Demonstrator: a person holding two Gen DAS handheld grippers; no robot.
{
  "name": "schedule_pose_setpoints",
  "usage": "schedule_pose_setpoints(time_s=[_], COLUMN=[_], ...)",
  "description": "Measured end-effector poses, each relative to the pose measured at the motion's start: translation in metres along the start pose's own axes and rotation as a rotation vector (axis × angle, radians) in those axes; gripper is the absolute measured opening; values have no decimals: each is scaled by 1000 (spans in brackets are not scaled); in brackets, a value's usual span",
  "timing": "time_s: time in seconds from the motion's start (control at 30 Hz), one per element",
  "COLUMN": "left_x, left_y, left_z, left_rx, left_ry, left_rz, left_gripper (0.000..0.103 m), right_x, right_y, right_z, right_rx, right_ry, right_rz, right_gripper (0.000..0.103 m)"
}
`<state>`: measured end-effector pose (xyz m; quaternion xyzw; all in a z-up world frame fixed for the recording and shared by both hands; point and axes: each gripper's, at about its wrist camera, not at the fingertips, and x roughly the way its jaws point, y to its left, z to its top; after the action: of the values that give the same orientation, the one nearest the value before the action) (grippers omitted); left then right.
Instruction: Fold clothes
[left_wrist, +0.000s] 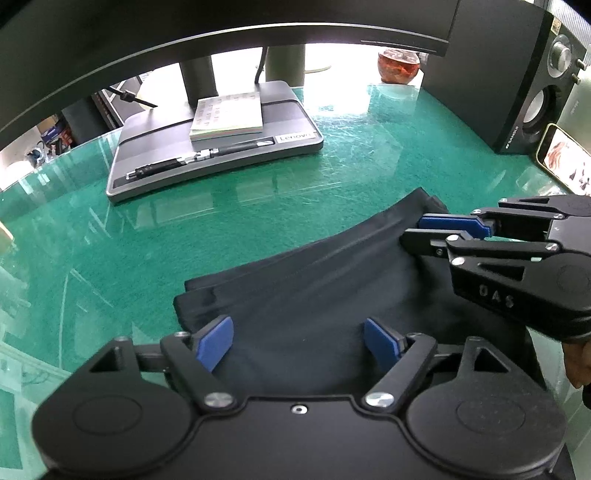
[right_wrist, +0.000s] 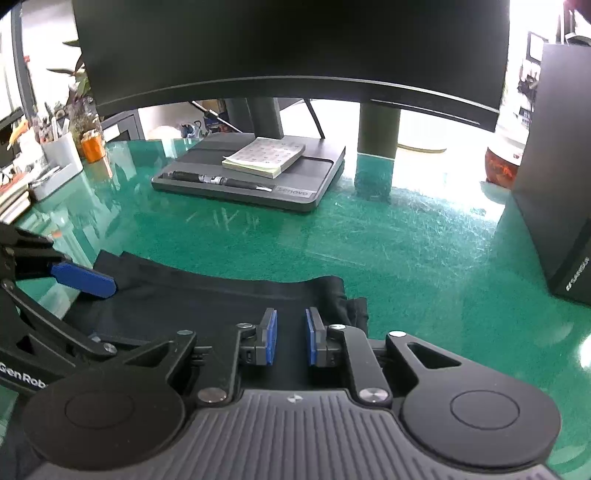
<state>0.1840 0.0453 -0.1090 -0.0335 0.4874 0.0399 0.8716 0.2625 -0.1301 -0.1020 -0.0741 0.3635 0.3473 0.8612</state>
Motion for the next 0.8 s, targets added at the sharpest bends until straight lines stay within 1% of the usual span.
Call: schedule_pose_setpoints(time_s=[0.1, 0.17, 0.3, 0.33, 0.43, 0.5, 0.57, 0.63, 0.67, 0.7, 0.77, 0.8], left_x=[-12, -26, -46, -54, -69, -76, -83, -85, -84, -84, -84, -86], left_y=[7, 9, 7, 4, -4, -7, -12, -16, -20, -23, -30, -33], left_z=[-6, -22, -50, -61, -79, -88, -98, -103, -106, -108, -116, -122], left_rx=[-27, -26, -40, -52, -53, -55, -59, -50, -39, -30, -11, -11], left_ry=[-11, -10, 9, 24, 38, 44, 49, 53, 56, 48, 15, -1], left_rz=[-16, -26, -57, -79, -102, -110, -141, -154, -155, -141, -104, -107], left_gripper=[78, 78, 78, 78, 78, 78, 78, 78, 78, 79, 78, 78], right_x=[-24, -45, -78, -86, -100, -107, -112, -117, -117, -118, -120, -121], right_y=[-3, 0, 16, 22, 34, 40, 45, 50, 52, 54, 58, 60], right_z=[-8, -19, -46, -55, -77, -91, -100, -104, -105, -106, -108, -108], right_rx=[10, -6, -39, -47, -39, -29, -30, -41, -45, -53, -67, -67], right_ry=[-21, -19, 28, 47, 114, 141, 155, 155, 157, 156, 148, 146], right_rz=[0, 19, 73, 81, 107, 134, 151, 165, 171, 176, 177, 171], right_gripper=[17, 18, 18, 18, 18, 18, 19, 20, 24, 28, 32, 32])
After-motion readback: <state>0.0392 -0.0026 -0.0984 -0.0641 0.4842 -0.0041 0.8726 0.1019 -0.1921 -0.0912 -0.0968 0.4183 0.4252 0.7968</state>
